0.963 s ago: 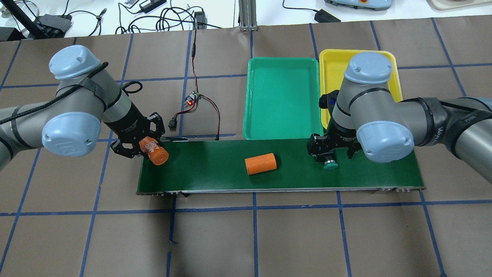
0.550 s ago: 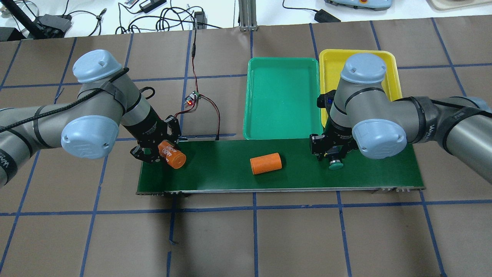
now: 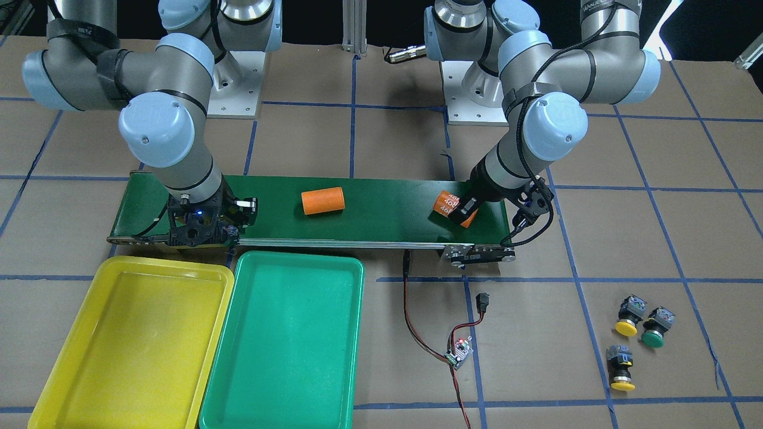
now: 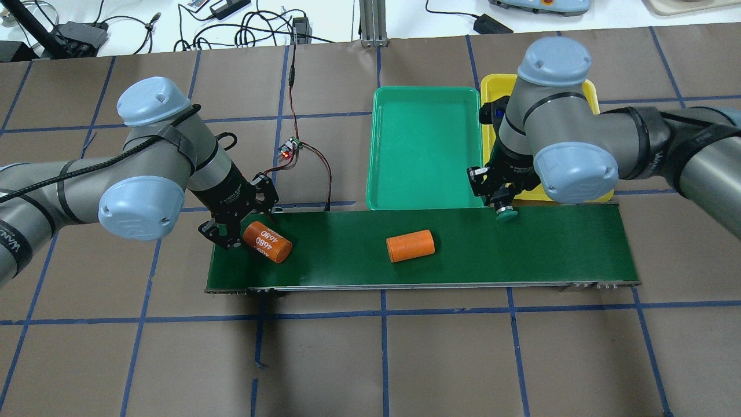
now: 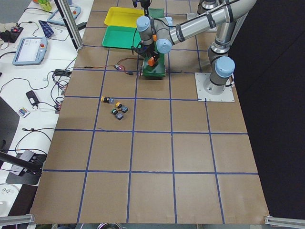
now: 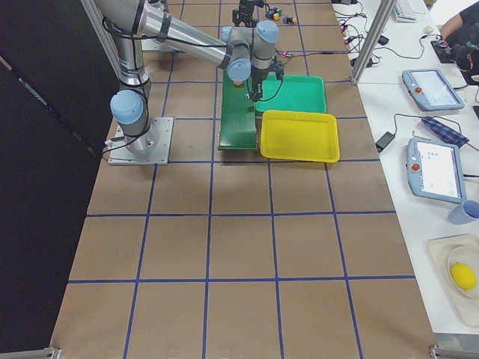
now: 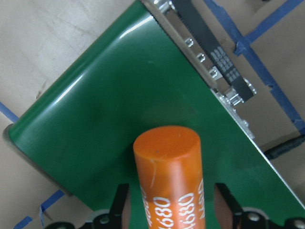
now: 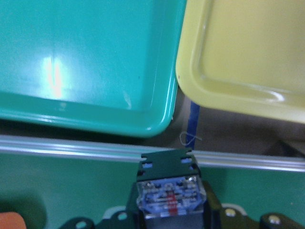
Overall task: Sort buttons by color to trays
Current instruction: 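Drop green button into green tray while left gripper releases cylinder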
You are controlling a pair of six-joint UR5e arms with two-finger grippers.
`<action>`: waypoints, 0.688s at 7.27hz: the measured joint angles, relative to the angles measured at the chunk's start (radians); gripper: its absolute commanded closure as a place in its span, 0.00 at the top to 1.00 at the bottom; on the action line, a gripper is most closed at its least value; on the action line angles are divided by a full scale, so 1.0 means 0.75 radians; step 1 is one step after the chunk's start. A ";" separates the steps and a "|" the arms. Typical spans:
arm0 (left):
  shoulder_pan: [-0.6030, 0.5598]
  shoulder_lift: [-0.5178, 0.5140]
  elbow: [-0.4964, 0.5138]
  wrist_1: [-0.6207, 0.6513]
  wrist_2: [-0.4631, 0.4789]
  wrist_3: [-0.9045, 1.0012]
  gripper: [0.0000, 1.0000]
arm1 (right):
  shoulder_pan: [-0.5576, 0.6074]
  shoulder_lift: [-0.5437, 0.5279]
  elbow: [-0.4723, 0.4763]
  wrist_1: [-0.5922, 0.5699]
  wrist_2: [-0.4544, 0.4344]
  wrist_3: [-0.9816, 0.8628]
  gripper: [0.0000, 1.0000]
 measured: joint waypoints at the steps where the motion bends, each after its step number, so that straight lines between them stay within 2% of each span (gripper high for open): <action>1: 0.012 0.008 0.009 0.001 0.001 0.060 1.00 | 0.005 0.073 -0.129 0.008 0.025 0.011 0.12; 3: 0.131 0.034 0.027 -0.015 0.001 0.361 1.00 | 0.053 0.320 -0.432 0.008 0.064 0.116 0.18; 4: 0.216 0.046 0.034 -0.026 0.013 0.599 1.00 | 0.100 0.459 -0.567 0.007 0.056 0.200 0.76; 5: 0.303 0.054 0.040 -0.034 0.056 0.850 1.00 | 0.141 0.555 -0.648 0.009 0.036 0.265 1.00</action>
